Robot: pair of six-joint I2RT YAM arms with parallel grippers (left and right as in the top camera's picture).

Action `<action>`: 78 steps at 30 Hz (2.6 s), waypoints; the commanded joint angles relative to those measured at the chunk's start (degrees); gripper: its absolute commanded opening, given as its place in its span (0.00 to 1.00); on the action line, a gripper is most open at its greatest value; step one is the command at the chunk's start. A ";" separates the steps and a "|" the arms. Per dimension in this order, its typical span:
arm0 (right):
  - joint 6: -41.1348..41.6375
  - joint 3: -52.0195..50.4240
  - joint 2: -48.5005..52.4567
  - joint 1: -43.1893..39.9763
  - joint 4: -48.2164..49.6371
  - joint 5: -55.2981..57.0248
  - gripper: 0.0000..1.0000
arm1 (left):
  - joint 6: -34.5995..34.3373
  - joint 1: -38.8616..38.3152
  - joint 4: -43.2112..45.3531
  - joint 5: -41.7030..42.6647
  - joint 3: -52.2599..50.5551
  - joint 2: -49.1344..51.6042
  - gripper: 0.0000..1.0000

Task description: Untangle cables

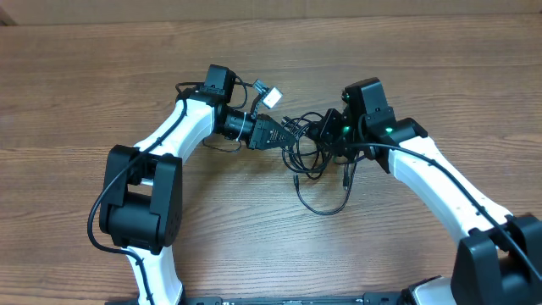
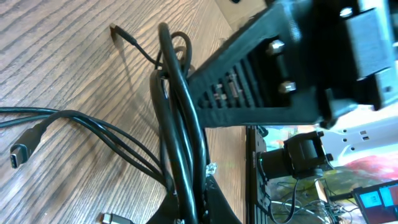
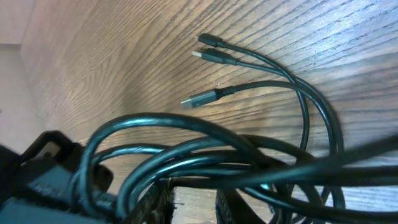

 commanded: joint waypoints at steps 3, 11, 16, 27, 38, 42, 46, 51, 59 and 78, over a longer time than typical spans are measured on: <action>-0.02 0.55 2.32 0.33 2.84 1.03 0.25 | 1.75 -0.48 0.20 1.92 0.94 -0.39 0.04; 0.00 0.55 2.75 0.31 7.93 2.91 0.28 | 1.75 -0.48 0.24 1.92 0.94 -0.39 0.04; -0.09 0.55 4.07 0.31 7.96 6.05 0.08 | 1.73 -0.48 0.26 1.25 0.94 -0.39 0.04; -9.14 0.57 -6.69 -8.07 1.29 -2.23 0.04 | -10.71 -0.26 4.35 -14.56 0.96 -0.39 0.04; -9.07 0.55 -12.20 -9.03 -15.04 13.18 0.04 | -17.25 -0.26 4.46 -25.27 0.94 -0.39 0.04; -5.73 0.55 -12.20 -9.42 -22.82 23.85 0.04 | -26.88 -0.26 3.74 -38.80 0.94 -0.39 0.04; -3.21 0.50 -12.15 -9.70 -29.07 24.55 0.04 | -29.57 -0.26 3.34 -41.38 0.94 -0.39 0.04; -3.54 0.44 -12.09 -8.66 -34.95 18.64 0.57 | -28.79 -0.26 3.39 -40.00 0.96 -0.39 0.04; -5.84 0.44 -12.09 -8.76 -43.41 20.65 1.00 | -27.80 -0.26 2.03 -47.76 0.92 -0.33 0.05; -5.86 0.46 -12.11 -8.76 -38.84 20.48 1.00 | -32.61 -1.18 1.01 -49.68 -1.70 -0.28 0.04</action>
